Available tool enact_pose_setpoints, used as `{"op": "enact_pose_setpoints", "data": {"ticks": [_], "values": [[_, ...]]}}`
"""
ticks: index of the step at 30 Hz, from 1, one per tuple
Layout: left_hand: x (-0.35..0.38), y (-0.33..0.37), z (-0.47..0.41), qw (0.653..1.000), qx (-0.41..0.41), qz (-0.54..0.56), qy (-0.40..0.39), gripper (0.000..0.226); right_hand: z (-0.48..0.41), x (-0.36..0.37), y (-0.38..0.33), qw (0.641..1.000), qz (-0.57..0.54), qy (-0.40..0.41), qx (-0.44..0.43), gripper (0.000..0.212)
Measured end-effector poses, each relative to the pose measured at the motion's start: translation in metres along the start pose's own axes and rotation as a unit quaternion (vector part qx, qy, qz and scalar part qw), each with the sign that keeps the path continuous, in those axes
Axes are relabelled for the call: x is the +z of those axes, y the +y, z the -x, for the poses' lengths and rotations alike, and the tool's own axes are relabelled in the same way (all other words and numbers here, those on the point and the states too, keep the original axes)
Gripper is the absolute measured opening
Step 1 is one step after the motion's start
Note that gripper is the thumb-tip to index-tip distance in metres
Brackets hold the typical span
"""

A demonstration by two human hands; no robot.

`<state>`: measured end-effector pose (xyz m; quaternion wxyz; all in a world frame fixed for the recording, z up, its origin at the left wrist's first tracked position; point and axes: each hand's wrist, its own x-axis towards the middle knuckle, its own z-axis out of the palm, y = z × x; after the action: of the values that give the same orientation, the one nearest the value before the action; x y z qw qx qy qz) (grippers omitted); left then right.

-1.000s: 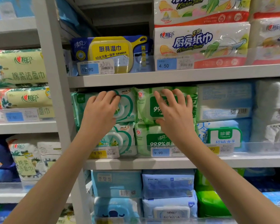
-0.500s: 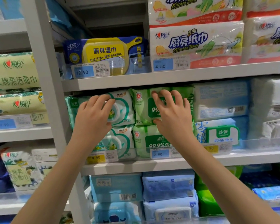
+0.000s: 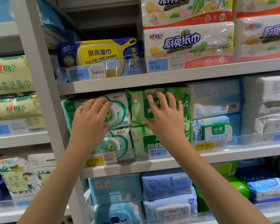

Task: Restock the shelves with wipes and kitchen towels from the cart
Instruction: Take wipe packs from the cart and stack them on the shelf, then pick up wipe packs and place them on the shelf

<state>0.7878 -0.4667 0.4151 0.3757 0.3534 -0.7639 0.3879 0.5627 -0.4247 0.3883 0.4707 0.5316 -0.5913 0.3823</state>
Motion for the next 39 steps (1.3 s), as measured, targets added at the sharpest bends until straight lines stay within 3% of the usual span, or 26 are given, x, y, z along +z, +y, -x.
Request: {"op": "enact_pose_setpoints", "data": {"ticks": [12,21,27,30,39], "values": [[0.0,0.003,0.003,1.0,-0.013,-0.002,-0.007,0.07,0.001,-0.002,-0.016,0.998,0.02,-0.031,0.053,0.085],[0.015,0.022,0.024,1.0,-0.016,0.011,0.005,0.057,0.015,0.007,-0.028,0.998,-0.014,-0.024,0.063,0.079],[0.025,0.041,0.022,0.997,0.015,0.075,0.013,0.057,0.027,0.003,-0.02,0.995,-0.093,-0.02,0.026,0.061],[0.026,0.062,0.015,0.99,0.018,0.138,0.026,0.055,0.031,-0.005,-0.001,0.988,-0.147,-0.01,0.04,0.047],[0.032,0.159,-0.026,0.969,0.037,0.223,0.096,0.045,0.039,-0.019,0.121,0.984,-0.153,0.019,0.094,0.043]]}}
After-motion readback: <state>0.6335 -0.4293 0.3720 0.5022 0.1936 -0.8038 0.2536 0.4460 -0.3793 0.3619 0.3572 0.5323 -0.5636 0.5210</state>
